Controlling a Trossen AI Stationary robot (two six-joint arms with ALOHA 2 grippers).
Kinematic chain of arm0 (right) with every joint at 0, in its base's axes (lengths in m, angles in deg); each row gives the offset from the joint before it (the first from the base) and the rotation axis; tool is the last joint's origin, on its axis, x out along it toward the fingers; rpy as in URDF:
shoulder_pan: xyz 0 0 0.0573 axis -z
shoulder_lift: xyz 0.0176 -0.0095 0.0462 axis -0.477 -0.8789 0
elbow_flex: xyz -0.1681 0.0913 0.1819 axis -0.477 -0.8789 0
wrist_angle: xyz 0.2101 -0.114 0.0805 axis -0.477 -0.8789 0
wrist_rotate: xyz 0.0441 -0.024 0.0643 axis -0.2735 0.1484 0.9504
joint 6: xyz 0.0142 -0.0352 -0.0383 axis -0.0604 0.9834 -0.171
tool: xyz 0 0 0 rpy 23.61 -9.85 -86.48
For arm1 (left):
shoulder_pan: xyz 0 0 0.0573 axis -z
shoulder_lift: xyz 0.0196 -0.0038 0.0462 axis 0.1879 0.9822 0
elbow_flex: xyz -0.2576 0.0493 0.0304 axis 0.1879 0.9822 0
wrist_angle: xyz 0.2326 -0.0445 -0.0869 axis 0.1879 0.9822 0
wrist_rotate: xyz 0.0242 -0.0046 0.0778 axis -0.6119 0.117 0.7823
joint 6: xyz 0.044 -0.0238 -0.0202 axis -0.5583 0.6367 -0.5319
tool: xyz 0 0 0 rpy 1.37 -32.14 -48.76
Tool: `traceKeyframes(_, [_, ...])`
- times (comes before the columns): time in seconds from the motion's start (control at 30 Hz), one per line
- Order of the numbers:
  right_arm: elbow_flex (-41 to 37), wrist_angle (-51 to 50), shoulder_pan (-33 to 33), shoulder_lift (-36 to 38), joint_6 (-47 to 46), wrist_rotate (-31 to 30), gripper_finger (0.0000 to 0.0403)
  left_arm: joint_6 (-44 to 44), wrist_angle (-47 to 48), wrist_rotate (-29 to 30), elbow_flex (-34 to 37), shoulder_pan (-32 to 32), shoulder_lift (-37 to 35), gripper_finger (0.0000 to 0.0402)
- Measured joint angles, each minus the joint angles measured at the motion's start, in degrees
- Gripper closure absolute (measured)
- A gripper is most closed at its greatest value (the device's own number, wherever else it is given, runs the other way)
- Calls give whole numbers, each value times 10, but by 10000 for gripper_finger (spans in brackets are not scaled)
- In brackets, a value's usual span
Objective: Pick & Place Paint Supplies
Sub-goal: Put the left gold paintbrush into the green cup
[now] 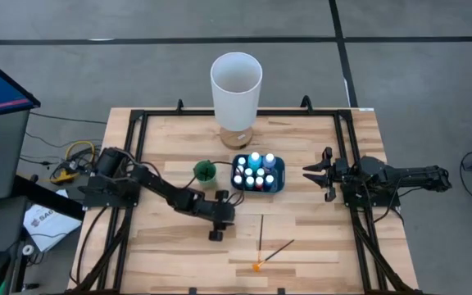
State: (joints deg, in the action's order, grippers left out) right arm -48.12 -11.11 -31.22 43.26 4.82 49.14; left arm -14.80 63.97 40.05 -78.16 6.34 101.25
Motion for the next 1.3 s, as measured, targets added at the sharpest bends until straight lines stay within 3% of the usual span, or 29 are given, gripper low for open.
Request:
traceKeyframes(0.27, [0, 0, 0, 0, 0, 0, 305, 3, 27, 14, -2, 11, -2, 317])
traceKeyframes(0.47, [0, 0, 0, 0, 0, 0, 305, 16, 32, 24, -1, 10, -2, 392])
traceKeyframes(0.7, [0, 0, 0, 0, 0, 0, 305, 49, 32, 25, -1, 16, -2, 401])
traceKeyframes(0.93, [0, 0, 0, 0, 0, 0, 305, 73, 26, 64, 1, 40, -6, 401])
traceKeyframes(1.3, [0, 0, 0, 0, 0, 0, 305, 80, 10, 100, 0, 53, -53, 401])
